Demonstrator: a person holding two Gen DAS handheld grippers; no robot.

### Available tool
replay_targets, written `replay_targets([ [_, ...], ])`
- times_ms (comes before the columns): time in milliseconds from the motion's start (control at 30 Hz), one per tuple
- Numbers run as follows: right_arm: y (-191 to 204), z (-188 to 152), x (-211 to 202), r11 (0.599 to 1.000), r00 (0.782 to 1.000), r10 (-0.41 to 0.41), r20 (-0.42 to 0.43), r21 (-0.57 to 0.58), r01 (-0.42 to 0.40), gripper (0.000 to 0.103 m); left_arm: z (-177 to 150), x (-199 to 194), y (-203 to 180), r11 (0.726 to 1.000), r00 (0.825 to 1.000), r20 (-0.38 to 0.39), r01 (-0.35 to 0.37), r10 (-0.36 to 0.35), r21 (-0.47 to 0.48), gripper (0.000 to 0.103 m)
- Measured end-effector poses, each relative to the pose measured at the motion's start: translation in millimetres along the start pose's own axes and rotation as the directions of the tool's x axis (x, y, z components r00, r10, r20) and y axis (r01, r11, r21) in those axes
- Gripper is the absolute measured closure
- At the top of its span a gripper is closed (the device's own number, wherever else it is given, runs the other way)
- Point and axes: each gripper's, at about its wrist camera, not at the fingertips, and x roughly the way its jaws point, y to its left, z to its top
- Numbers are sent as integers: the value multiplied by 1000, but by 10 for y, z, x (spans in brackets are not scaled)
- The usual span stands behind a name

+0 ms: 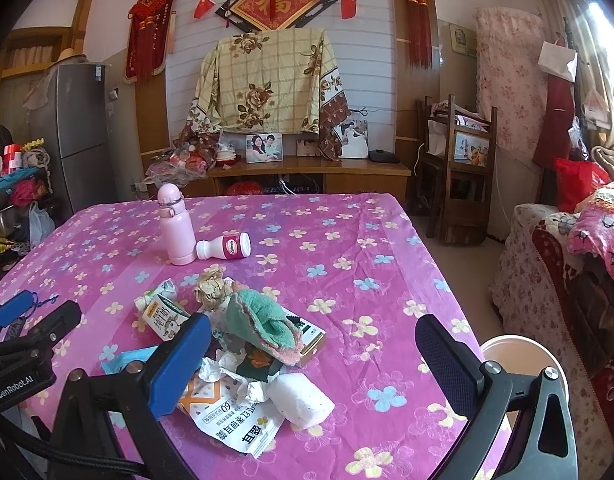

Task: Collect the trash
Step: 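Reach the right gripper to the green towel and close on it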

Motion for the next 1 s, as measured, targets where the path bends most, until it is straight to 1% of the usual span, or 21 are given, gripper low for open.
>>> replay_targets([
  [133, 13, -18, 40, 1000, 1000, -2, -13, -8, 2, 0, -43, 37, 45, 1000, 1000, -16, -2, 2, 7, 0],
  [367, -6, -81, 180, 1000, 998, -3, -70, -21, 2, 0, -111, 160, 176, 999, 998, -63, -10, 12, 30, 0],
  [500, -62, -144, 307, 1000, 991, 22, -129, -15, -24, 0, -113, 309, 287, 998, 995, -101, -22, 27, 54, 0],
  [567, -94, -187, 401, 999, 984, 35, -177, -18, -38, 0, -98, 398, 346, 998, 993, -115, -29, 36, 61, 0],
  [600, -106, -211, 460, 999, 977, 44, -207, -21, -50, 0, -89, 447, 382, 998, 992, -122, -26, 33, 60, 0],
  [700, -114, -269, 561, 995, 961, 83, -264, -24, -93, 0, -59, 633, 478, 998, 988, -152, -17, 25, 53, 0],
  [767, -98, -309, 592, 990, 950, 132, -285, -19, -143, 0, -42, 780, 537, 998, 984, -177, -12, 22, 55, 0],
  [800, -85, -326, 599, 982, 941, 178, -289, -10, -189, 0, -33, 856, 562, 998, 981, -191, -11, 22, 59, 0],
  [867, -67, -352, 599, 970, 930, 231, -286, 0, -241, 0, -4, 1019, 622, 998, 974, -227, 3, 10, 57, 0],
  [933, -54, -373, 638, 974, 932, 214, -291, -11, -227, 0, 27, 1145, 666, 998, 967, -254, 40, -28, 41, 0],
  [1000, -50, -351, 703, 977, 934, 196, -298, -25, -213, 0, 56, 1263, 683, 998, 962, -269, 53, -40, 42, 0],
])
